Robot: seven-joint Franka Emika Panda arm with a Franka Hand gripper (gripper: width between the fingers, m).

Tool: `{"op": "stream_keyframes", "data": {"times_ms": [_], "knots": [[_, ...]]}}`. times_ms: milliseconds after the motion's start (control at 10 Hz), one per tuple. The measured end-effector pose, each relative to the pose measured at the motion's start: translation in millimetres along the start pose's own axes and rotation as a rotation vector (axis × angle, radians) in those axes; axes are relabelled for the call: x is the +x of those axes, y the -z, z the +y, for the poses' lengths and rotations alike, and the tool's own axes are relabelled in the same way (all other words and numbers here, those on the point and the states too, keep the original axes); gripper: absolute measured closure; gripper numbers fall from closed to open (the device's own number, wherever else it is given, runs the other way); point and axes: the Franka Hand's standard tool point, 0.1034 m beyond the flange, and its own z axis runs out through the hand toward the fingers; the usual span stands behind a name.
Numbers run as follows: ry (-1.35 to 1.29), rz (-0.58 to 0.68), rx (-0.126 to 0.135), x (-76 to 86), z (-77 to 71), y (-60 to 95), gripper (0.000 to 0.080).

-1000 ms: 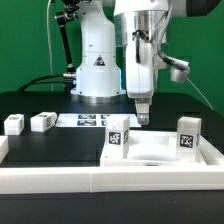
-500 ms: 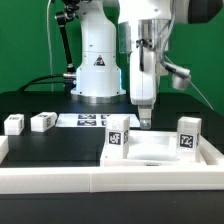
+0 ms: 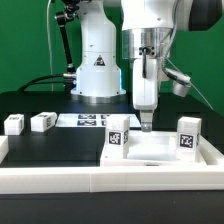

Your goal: Assemble square table

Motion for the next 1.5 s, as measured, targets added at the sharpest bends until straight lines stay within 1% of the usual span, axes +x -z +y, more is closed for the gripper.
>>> {"op": "stream_keyframes", "data": {"times_ms": [300, 500, 600, 700, 900, 1200, 1500], "knots": [[0.005, 0.002, -0.003, 0.1, 2.8, -1.4, 0.0151], [0.017, 0.015, -0.027, 0.8, 21.4, -9.8, 0.0151], [0.019, 0.024, -0.032, 2.6, 31.3, -13.6, 0.0151], [0.024, 0.03, -0.044, 3.3, 39.4, -17.0, 0.0151], [0.034, 0.044, -0.057, 6.8, 51.7, -23.3, 0.0151], [0.054, 0.072, -0.079, 7.1, 60.0, -41.0, 0.0151], [0.058, 0.081, -0.087, 9.6, 62.5, -45.6, 0.0151]]}}
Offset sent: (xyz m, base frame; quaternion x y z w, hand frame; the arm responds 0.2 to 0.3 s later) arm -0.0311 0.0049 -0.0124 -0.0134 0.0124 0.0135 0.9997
